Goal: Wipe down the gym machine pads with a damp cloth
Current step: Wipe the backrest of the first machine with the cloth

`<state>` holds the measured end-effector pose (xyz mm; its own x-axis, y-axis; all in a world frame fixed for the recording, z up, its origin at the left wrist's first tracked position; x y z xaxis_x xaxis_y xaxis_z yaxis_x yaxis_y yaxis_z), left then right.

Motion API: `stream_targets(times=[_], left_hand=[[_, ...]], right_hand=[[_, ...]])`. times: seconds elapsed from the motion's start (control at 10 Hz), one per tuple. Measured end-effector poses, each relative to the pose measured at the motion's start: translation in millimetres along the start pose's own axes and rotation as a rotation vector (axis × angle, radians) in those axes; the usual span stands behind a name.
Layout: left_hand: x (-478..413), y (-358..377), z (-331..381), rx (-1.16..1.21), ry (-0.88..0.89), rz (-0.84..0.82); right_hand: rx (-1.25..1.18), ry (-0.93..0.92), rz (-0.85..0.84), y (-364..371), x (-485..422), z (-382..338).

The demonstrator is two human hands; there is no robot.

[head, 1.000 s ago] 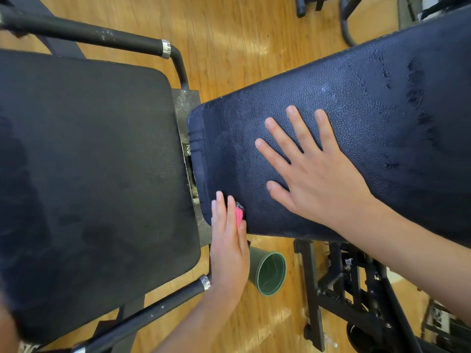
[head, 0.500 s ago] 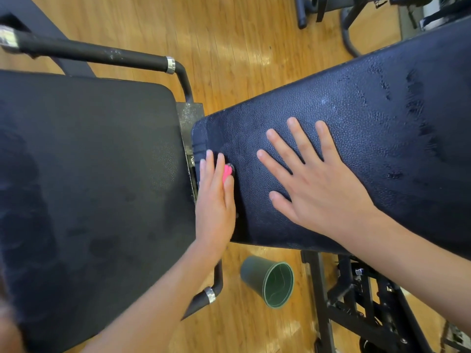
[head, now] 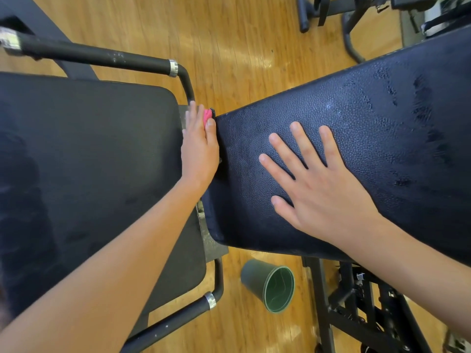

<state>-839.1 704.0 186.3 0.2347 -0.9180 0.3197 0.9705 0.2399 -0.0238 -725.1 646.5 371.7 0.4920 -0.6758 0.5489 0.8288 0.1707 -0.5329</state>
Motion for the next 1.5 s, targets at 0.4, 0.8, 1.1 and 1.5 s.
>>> stream_targets(times=[0.4,0.8,1.1,1.5], left_hand=[[87.5,8.6,-31.6,-0.009,-0.007,-0.023],[16.0,-7.2,-19.5,0.033,-0.068,0.036],[63.2,3.0,-31.3,0.038,-0.092,-0.02],[139.5,17.4,-46.6,0.017,-0.008,-0.102]], right_hand=[[0.01,-0.003,-0.02,-2.3,-0.4,-1.7],[0.006,0.004,-0.003,-2.5,-1.6,-1.5],[0.002,0.012,-0.025,-1.9,-0.5,-1.9],[0.009,0.014,-0.005,-2.5,-1.0,-2.9]])
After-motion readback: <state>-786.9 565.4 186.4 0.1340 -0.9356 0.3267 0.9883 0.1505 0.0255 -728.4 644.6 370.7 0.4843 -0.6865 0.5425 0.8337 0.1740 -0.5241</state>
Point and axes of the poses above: each hand's wrist, its own x-axis away from the middle knuckle, its own y-axis out of the palm, z = x × y, the point moved 9 cm from there along -x, towards the middle knuckle
